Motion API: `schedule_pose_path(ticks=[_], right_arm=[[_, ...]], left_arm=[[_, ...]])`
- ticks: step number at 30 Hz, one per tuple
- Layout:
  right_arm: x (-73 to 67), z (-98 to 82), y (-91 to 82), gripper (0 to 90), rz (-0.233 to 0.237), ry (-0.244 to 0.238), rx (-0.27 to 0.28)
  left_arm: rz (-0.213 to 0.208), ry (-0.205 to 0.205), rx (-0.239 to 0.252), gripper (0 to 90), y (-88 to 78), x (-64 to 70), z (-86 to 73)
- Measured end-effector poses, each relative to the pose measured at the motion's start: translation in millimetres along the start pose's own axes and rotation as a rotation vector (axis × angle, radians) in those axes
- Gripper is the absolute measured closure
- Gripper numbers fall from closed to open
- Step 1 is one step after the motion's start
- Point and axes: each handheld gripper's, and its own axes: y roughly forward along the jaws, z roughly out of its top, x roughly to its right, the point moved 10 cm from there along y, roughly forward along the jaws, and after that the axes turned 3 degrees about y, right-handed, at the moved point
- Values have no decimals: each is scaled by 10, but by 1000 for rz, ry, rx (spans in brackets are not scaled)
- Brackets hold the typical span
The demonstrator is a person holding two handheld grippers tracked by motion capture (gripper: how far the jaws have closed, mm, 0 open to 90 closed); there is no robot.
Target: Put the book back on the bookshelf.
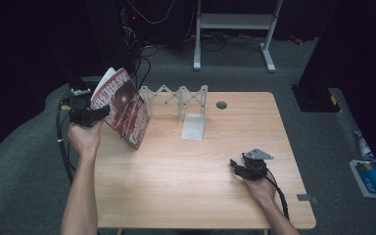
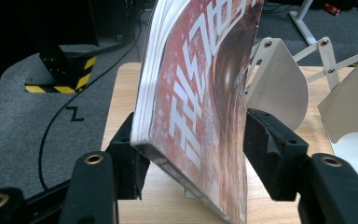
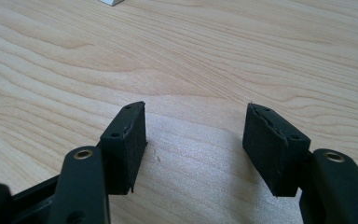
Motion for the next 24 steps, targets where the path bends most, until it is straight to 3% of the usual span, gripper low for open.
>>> schedule_pose_path(ticks=[24], right_arm=[[0,0,-1,396,0,0,0]], left_arm=[[-27,40,63,418,-259,66,-79]])
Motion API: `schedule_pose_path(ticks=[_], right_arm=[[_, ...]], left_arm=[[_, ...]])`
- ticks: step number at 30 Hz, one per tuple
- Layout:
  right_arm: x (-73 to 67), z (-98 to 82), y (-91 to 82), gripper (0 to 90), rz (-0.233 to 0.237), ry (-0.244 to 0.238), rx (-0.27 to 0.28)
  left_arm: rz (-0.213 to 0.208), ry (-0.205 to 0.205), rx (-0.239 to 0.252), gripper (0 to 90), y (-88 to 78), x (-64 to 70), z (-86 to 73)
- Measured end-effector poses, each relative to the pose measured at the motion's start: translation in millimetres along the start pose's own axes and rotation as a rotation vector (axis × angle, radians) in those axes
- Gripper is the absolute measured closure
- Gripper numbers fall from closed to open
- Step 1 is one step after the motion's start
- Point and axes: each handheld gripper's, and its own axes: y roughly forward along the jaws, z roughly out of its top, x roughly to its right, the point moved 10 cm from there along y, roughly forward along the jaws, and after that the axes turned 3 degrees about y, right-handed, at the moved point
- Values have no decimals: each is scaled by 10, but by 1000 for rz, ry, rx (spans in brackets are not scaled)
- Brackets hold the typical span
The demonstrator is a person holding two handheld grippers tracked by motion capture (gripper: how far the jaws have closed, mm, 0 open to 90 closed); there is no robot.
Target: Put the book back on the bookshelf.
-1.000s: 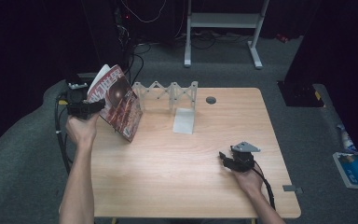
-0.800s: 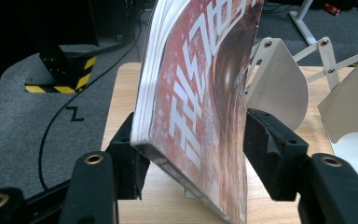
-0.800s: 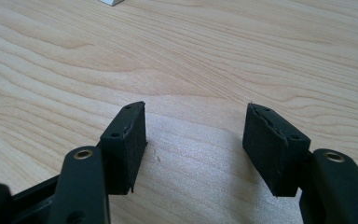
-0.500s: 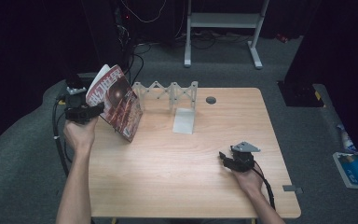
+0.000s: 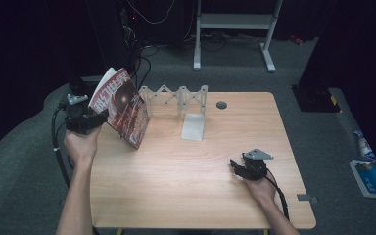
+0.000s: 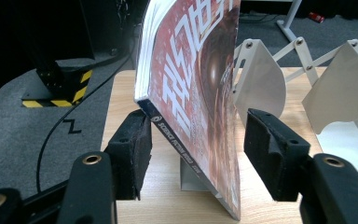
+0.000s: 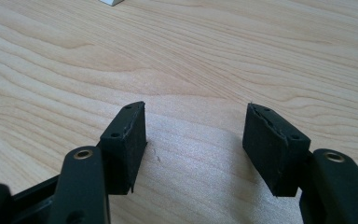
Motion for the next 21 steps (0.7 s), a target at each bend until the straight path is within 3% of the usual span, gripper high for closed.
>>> schedule_pose_path(ticks=[9,13,21], right_arm=[[-1,0,0,396,0,2,-1],[0,0,0,396,0,0,0],[0,1,1,396,0,0,1]], left_arm=[[-23,16,20,419,-86,58,-17],[-51,31,45,419,-144,163,12],[-89,63,44,417,-153,329,-3]])
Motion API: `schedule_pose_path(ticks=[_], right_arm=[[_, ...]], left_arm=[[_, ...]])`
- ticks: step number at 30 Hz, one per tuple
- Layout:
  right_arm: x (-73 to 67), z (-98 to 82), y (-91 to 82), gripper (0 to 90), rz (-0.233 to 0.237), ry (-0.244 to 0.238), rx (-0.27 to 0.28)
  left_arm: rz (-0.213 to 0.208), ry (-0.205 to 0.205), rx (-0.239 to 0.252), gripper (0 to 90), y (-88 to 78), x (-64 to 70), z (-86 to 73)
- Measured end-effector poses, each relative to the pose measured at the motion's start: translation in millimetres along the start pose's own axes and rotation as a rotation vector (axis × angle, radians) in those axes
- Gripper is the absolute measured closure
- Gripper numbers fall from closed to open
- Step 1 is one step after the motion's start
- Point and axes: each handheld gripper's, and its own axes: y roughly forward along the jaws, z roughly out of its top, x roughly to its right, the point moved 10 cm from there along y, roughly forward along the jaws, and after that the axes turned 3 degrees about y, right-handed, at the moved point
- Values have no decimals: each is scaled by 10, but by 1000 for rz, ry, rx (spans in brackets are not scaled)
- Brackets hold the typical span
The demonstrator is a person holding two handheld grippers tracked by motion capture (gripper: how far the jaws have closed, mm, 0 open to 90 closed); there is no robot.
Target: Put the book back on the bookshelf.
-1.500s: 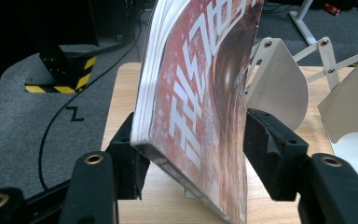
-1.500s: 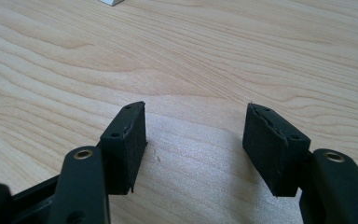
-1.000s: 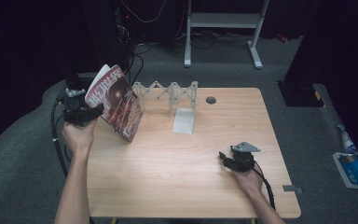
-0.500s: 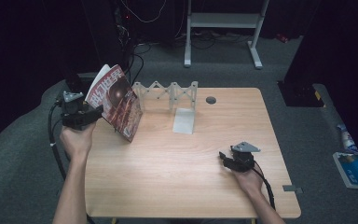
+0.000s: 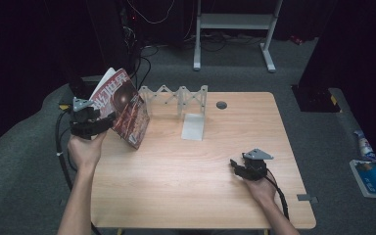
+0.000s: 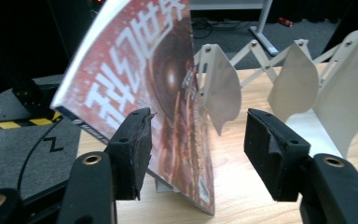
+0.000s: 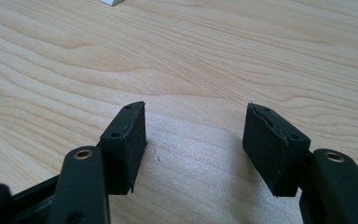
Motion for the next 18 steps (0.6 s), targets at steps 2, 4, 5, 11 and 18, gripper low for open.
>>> schedule_pose_path(ticks=[2,4,5,11,18], right_arm=[[-3,-1,-1,396,0,4,-1],[-1,0,-1,396,0,2,0],[-1,0,-1,396,0,2,0],[-1,-1,-1,396,0,2,0],[0,-2,-2,396,0,0,0]], left_arm=[[-13,5,2,417,0,45,-2],[-21,11,5,417,2,82,-4],[-21,11,5,416,2,82,-4],[-48,21,2,415,28,189,-34],[-90,38,-1,413,61,336,-73]])
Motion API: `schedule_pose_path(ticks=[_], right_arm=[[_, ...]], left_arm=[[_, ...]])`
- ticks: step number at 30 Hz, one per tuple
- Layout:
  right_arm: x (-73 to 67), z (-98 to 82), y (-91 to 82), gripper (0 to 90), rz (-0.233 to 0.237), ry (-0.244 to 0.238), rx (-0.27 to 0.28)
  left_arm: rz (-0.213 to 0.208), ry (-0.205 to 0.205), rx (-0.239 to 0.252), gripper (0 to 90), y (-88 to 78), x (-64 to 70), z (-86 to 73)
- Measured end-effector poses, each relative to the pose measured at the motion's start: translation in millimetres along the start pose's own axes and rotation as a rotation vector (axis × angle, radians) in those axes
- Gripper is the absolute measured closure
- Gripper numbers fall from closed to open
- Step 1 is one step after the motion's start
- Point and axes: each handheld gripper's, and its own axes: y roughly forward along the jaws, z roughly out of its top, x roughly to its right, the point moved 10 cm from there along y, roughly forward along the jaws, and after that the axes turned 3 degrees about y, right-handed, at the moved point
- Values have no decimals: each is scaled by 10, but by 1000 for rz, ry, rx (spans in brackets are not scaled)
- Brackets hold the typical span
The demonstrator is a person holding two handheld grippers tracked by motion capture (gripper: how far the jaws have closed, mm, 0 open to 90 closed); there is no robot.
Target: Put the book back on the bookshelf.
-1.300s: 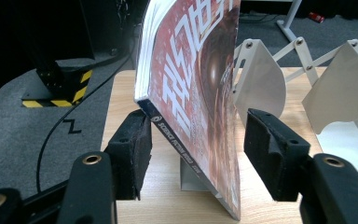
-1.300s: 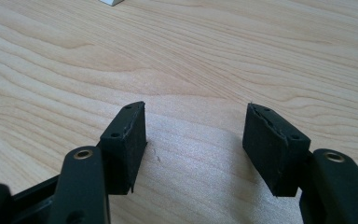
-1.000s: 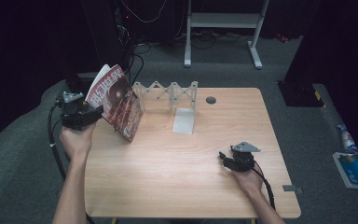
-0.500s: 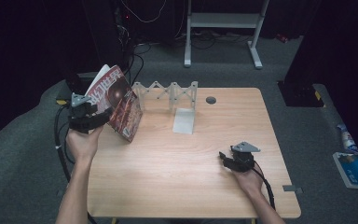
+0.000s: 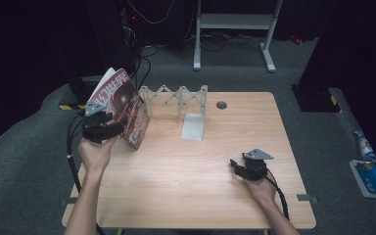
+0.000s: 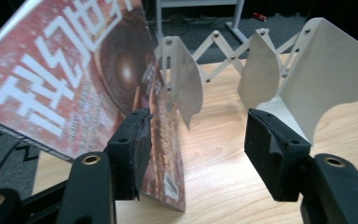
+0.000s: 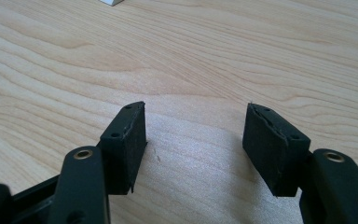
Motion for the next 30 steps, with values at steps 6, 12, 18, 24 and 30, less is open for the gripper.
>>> schedule_pose_path(ticks=[6,12,18,24,30], right_arm=[[0,0,0,396,0,0,0],[-1,-1,-1,396,0,2,0],[-1,-1,-1,396,0,1,0],[-2,-1,-1,396,0,2,0],[-2,-1,-1,396,0,2,0]], left_arm=[[-22,1,0,412,17,78,-24],[-42,4,-9,411,37,129,-71],[-58,2,1,410,35,181,-74],[-74,36,6,406,22,306,-80],[-105,47,6,403,37,418,-80]])
